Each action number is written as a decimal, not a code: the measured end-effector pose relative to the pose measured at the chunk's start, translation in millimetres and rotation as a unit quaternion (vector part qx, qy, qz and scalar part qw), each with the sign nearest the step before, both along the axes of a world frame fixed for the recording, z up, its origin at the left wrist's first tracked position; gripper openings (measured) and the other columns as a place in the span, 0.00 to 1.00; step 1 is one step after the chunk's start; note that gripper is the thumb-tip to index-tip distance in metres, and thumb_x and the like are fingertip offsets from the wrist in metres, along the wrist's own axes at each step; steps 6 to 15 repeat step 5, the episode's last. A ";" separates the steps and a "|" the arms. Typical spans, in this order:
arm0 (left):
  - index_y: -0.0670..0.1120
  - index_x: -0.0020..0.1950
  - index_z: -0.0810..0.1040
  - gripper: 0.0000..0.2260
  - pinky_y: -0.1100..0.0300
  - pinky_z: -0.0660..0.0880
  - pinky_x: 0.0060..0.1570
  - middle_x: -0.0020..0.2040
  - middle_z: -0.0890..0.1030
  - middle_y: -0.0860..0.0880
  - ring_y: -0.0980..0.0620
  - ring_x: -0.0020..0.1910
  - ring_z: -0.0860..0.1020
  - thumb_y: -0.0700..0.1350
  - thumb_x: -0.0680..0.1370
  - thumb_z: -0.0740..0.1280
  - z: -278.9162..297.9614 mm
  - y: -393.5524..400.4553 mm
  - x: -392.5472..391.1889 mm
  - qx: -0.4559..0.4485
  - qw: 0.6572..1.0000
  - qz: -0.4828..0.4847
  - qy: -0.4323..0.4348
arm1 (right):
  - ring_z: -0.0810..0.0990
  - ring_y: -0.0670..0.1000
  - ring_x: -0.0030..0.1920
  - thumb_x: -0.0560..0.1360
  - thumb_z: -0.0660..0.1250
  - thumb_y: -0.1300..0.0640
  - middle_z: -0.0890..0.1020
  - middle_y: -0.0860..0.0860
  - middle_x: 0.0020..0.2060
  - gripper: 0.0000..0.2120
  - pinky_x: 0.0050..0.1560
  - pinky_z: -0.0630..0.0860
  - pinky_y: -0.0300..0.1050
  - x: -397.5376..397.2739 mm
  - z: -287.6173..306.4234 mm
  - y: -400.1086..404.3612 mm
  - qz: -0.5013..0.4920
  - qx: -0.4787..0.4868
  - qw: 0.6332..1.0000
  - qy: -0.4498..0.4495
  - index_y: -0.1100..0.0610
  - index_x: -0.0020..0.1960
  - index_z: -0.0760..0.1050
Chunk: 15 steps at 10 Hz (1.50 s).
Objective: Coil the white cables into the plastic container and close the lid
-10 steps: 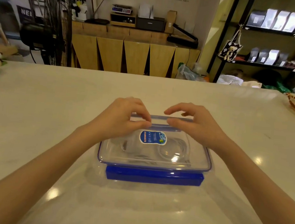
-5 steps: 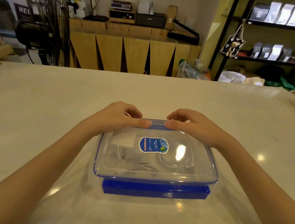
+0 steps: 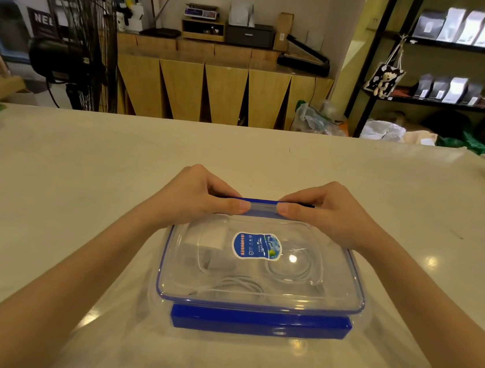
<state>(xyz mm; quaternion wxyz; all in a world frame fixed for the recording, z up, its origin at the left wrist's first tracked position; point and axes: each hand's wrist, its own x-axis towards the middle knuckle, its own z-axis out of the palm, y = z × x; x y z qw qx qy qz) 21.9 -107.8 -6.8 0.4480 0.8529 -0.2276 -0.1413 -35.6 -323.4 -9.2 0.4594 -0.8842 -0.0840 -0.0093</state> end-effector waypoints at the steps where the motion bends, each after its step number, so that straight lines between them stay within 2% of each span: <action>1: 0.48 0.50 0.82 0.11 0.61 0.78 0.39 0.45 0.83 0.51 0.53 0.46 0.80 0.50 0.70 0.70 0.4 1.4 4.0 -0.004 1.000 -0.004 0.003 | 0.83 0.47 0.44 0.72 0.68 0.54 0.85 0.48 0.41 0.06 0.45 0.81 0.46 2.5 -1.0 2.6 -0.009 0.003 1.000 -0.001 0.51 0.46 0.82; 2: 0.50 0.49 0.82 0.10 0.65 0.77 0.36 0.43 0.83 0.55 0.55 0.44 0.81 0.49 0.69 0.70 1.1 6.3 11.2 -0.014 1.000 0.002 -0.009 | 0.82 0.48 0.45 0.72 0.68 0.53 0.84 0.50 0.42 0.08 0.46 0.80 0.46 9.2 -0.9 9.4 -0.030 -0.008 0.999 -0.019 0.54 0.48 0.82; 3: 0.50 0.50 0.81 0.11 0.66 0.76 0.36 0.43 0.81 0.56 0.54 0.46 0.80 0.50 0.69 0.70 2.0 8.3 13.8 0.016 0.999 0.022 -0.043 | 0.78 0.44 0.47 0.71 0.69 0.51 0.82 0.47 0.46 0.12 0.45 0.73 0.36 14.9 0.9 15.0 -0.052 -0.080 0.993 -0.065 0.54 0.52 0.80; 4: 0.50 0.58 0.78 0.20 0.62 0.73 0.47 0.54 0.81 0.52 0.57 0.50 0.76 0.54 0.68 0.70 7.5 8.7 18.1 0.074 0.981 0.060 -0.167 | 0.76 0.44 0.50 0.71 0.69 0.52 0.80 0.46 0.50 0.15 0.53 0.73 0.42 14.0 16.5 11.5 -0.097 -0.111 0.978 -0.149 0.54 0.57 0.76; 5: 0.54 0.65 0.70 0.26 0.57 0.71 0.56 0.63 0.75 0.51 0.57 0.56 0.72 0.57 0.69 0.68 27.6 11.6 16.9 0.031 0.961 0.098 -0.257 | 0.77 0.41 0.52 0.69 0.71 0.54 0.80 0.42 0.50 0.17 0.57 0.73 0.42 -4.3 48.7 5.1 -0.117 -0.038 0.955 -0.271 0.51 0.58 0.75; 15: 0.54 0.65 0.70 0.26 0.57 0.71 0.56 0.63 0.75 0.51 0.57 0.56 0.72 0.57 0.69 0.68 27.6 11.6 16.9 0.031 0.961 0.098 -0.257 | 0.77 0.41 0.52 0.69 0.71 0.54 0.80 0.42 0.50 0.17 0.57 0.73 0.42 -4.3 48.7 5.1 -0.117 -0.038 0.955 -0.271 0.51 0.58 0.75</action>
